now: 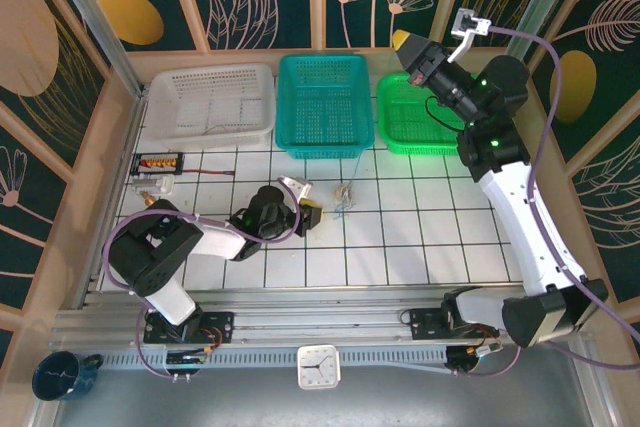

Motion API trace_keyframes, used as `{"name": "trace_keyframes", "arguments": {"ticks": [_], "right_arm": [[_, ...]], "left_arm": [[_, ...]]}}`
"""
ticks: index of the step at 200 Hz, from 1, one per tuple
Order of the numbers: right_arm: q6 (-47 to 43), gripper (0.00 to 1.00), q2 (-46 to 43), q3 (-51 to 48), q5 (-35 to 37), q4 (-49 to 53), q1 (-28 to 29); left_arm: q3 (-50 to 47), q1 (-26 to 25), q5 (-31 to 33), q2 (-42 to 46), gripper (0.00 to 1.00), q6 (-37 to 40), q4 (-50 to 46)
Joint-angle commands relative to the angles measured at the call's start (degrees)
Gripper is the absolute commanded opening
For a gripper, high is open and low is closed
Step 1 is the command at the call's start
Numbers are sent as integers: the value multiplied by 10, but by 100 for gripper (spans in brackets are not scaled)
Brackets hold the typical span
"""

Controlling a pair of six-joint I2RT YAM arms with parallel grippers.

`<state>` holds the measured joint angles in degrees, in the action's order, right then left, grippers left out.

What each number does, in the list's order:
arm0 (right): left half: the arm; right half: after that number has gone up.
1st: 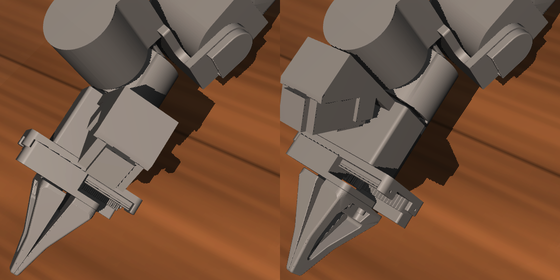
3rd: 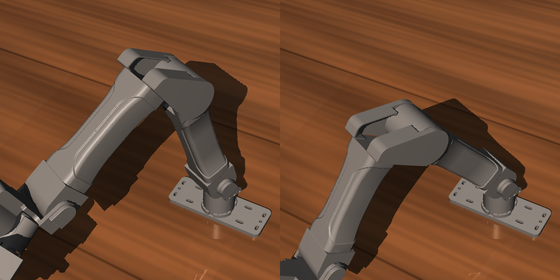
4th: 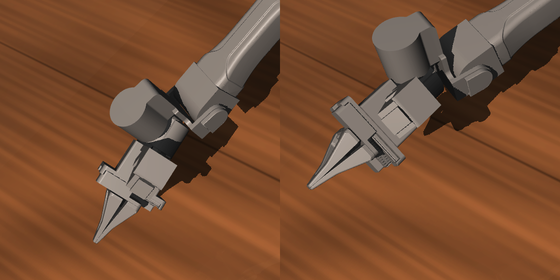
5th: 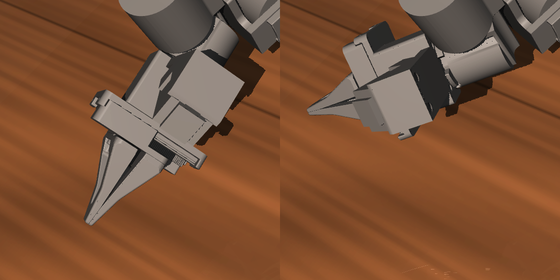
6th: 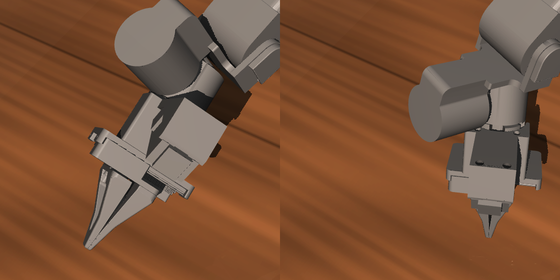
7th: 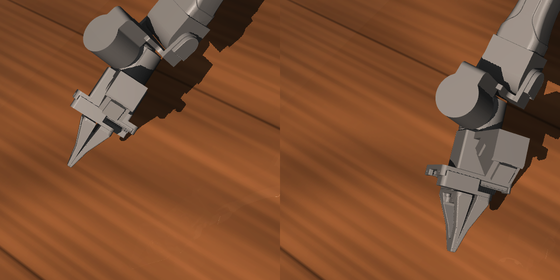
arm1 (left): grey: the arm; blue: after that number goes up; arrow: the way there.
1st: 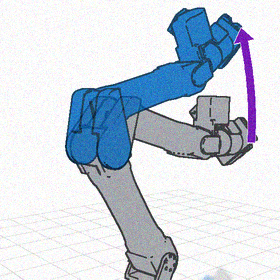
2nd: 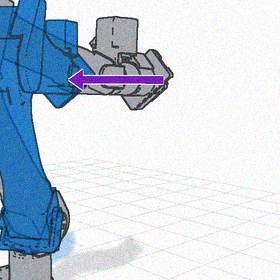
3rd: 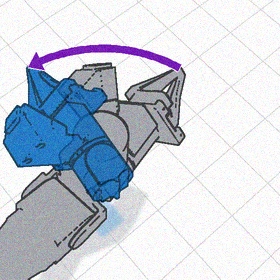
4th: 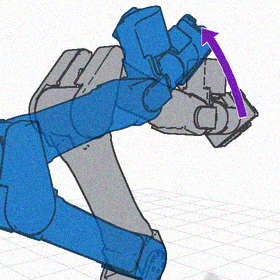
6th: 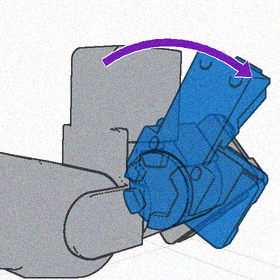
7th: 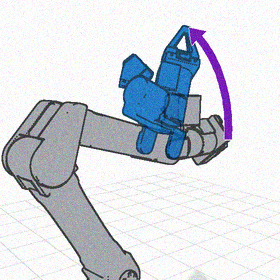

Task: Untangle the cables

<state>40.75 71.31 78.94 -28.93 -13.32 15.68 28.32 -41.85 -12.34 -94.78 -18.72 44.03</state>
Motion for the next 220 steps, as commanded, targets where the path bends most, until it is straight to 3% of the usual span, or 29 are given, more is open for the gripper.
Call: {"name": "trace_keyframes", "arguments": {"ticks": [1,37,111,138,184,220], "right_arm": [[6,0,-16,-34,-11,-31,-2],[-10,0,-5,-6,-21,-7,-3],[-2,0,-7,-15,-40,-14,13],[-7,0,-6,-7,-37,-10,38],[-24,0,7,10,-23,-2,105],[-32,0,22,29,-15,2,150]], "left_arm": [[-1,1,6,-8,27,2,-10],[2,0,12,-7,30,6,-20],[45,1,-7,42,72,15,-64],[77,1,-22,53,81,18,-75],[135,0,-49,41,87,19,-76],[156,0,-33,8,87,20,-64]]}}
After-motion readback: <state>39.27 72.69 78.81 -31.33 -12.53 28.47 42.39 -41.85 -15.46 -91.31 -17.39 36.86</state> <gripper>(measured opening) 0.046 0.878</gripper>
